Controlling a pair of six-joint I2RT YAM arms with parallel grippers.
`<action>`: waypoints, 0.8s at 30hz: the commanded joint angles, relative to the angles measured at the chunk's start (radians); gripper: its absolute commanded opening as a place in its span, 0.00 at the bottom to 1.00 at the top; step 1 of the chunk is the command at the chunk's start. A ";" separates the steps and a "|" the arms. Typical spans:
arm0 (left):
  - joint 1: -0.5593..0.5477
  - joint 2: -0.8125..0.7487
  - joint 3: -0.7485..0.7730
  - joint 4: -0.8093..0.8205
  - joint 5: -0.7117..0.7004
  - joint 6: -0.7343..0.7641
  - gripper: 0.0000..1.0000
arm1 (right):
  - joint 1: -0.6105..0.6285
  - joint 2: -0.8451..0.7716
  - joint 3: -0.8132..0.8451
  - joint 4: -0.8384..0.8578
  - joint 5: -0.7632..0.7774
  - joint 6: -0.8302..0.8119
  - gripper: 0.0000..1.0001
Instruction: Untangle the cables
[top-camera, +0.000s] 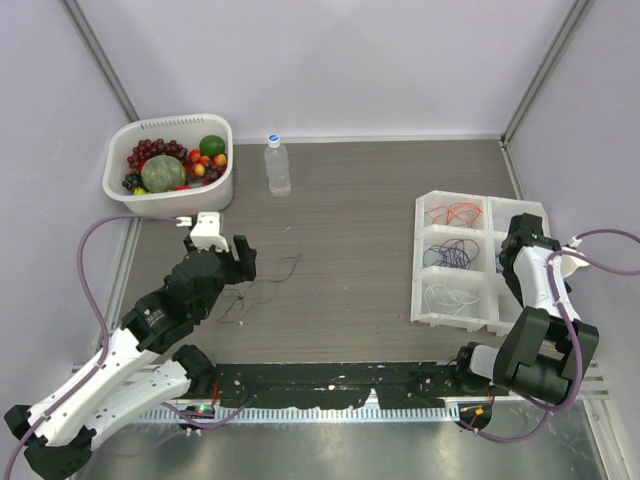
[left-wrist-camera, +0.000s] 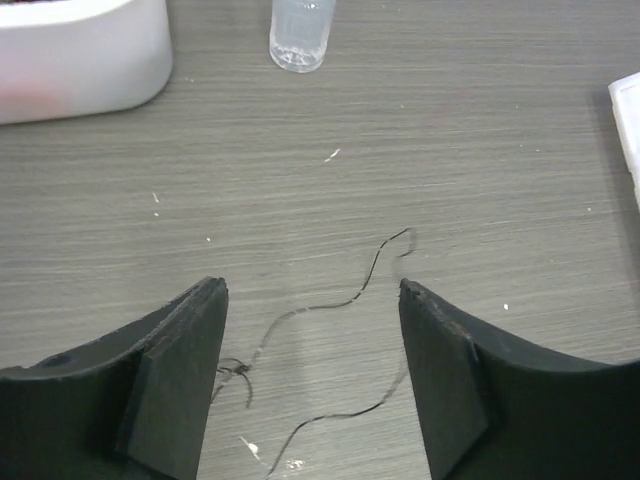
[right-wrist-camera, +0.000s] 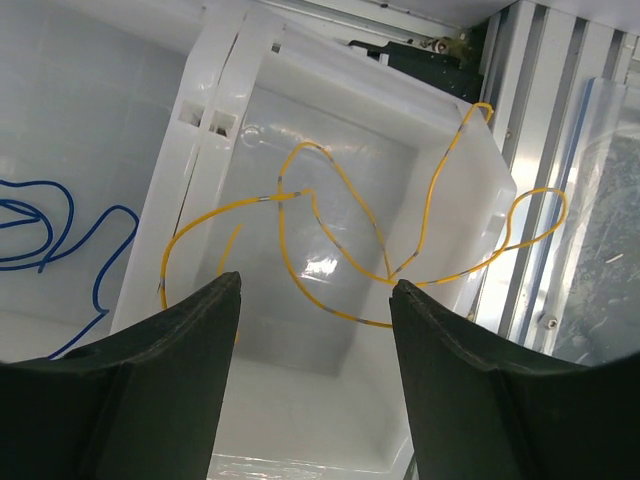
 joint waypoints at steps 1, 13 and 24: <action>-0.003 -0.021 0.029 0.032 0.009 -0.015 0.79 | -0.005 -0.009 -0.019 0.042 -0.029 -0.014 0.66; -0.003 -0.099 0.015 0.035 -0.013 -0.007 0.86 | -0.008 -0.061 -0.057 0.096 -0.149 -0.036 0.07; -0.003 -0.056 0.039 0.051 -0.004 0.008 0.86 | -0.007 -0.367 0.033 0.070 -0.117 -0.079 0.01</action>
